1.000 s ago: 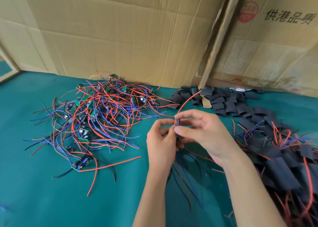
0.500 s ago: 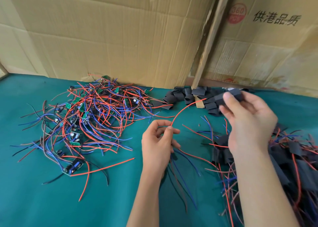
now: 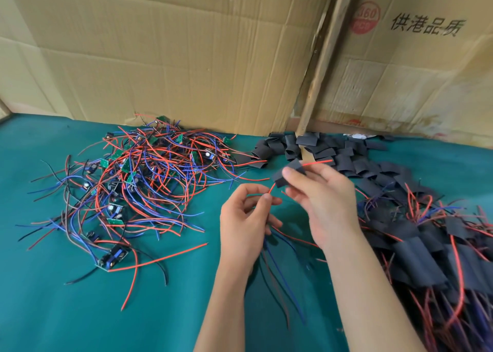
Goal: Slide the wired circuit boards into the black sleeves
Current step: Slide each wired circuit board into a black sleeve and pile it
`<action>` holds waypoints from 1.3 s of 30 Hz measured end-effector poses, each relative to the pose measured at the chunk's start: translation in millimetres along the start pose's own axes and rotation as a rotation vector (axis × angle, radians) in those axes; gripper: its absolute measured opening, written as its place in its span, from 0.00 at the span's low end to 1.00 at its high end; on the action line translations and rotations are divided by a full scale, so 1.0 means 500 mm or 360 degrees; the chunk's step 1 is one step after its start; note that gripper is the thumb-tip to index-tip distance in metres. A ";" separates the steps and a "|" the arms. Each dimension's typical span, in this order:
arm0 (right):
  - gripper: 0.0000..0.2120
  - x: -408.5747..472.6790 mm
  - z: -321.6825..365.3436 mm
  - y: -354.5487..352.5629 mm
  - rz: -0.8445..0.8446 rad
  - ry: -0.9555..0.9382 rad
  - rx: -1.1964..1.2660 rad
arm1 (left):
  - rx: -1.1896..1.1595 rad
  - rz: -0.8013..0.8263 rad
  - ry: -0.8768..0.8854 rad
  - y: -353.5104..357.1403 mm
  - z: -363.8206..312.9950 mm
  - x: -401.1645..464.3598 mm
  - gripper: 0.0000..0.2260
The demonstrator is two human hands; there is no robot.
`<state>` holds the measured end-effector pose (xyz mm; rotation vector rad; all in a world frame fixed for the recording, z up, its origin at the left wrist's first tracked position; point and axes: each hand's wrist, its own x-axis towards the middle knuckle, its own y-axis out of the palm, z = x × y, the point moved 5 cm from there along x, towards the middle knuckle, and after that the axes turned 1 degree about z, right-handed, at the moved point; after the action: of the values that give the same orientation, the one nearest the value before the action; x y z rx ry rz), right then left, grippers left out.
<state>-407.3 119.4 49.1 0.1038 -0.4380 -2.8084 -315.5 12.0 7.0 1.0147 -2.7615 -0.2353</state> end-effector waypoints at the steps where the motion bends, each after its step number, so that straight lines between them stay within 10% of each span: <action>1: 0.10 -0.002 -0.007 0.006 0.0065 0.0039 -0.0049 | 0.0002 0.0018 -0.0004 0.000 -0.001 0.000 0.02; 19: 0.10 0.014 0.029 -0.049 -0.0157 -0.0123 0.0010 | -0.0212 0.0129 -0.0111 -0.004 0.007 -0.004 0.09; 39: 0.13 -0.010 0.006 -0.012 0.0535 0.0164 -0.0256 | -0.0142 -0.0066 -0.0049 -0.012 0.002 -0.002 0.05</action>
<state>-404.3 127.2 50.2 0.1266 -0.1837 -2.4821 -311.2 8.4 4.7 1.0551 -2.7323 -0.3795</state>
